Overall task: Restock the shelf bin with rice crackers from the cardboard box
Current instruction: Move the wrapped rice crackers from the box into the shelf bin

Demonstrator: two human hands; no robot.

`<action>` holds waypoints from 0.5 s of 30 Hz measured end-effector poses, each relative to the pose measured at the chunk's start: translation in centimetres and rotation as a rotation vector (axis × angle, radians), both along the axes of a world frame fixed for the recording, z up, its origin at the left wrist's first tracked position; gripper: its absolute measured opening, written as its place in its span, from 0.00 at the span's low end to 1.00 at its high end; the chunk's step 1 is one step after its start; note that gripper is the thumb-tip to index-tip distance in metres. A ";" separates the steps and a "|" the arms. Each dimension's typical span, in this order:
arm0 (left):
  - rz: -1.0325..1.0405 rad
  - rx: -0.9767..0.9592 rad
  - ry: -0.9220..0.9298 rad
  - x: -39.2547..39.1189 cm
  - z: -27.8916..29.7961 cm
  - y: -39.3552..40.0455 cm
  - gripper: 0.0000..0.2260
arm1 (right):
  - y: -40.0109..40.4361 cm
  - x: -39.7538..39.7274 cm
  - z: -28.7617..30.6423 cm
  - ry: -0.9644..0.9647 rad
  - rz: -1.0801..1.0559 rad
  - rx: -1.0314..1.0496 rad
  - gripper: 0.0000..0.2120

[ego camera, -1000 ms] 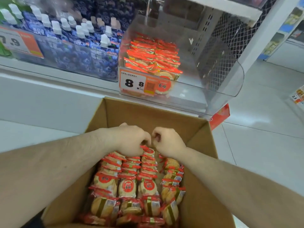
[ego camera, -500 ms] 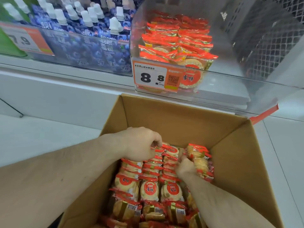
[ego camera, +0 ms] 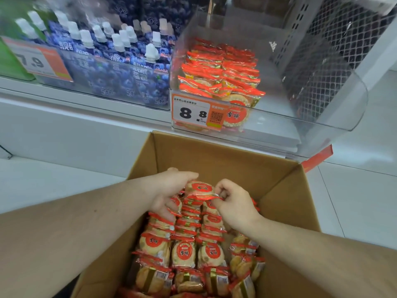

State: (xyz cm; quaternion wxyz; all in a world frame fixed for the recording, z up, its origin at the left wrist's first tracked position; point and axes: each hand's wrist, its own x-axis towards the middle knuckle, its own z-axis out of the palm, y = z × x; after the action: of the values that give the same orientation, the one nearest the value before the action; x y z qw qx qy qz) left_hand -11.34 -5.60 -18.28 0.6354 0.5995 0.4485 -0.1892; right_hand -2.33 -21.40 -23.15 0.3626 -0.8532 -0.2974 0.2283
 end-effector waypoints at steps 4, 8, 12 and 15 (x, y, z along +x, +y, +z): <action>0.206 -0.050 -0.186 0.3 -0.4 0.0 0.27 | 0.3 -1.7 1.5 0.059 0.115 0.271 0.12; 0.144 0.093 -0.267 0.1 -0.5 0.7 0.19 | 0.4 0.0 -2.3 0.042 -0.132 0.133 0.08; 0.025 0.253 -0.298 0.1 -0.1 0.8 0.19 | 0.3 3.3 -10.2 0.149 -0.273 -0.526 0.08; -0.036 0.335 -0.312 0.2 0.0 0.8 0.20 | -0.6 3.6 -14.4 0.282 -0.269 -0.686 0.20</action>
State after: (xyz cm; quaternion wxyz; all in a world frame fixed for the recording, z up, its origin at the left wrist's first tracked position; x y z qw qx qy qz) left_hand -11.18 -4.78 -18.33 0.5851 0.7266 0.3591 -0.0281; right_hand 1.30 -22.00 -37.53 0.1201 -0.9165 -0.0368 0.3797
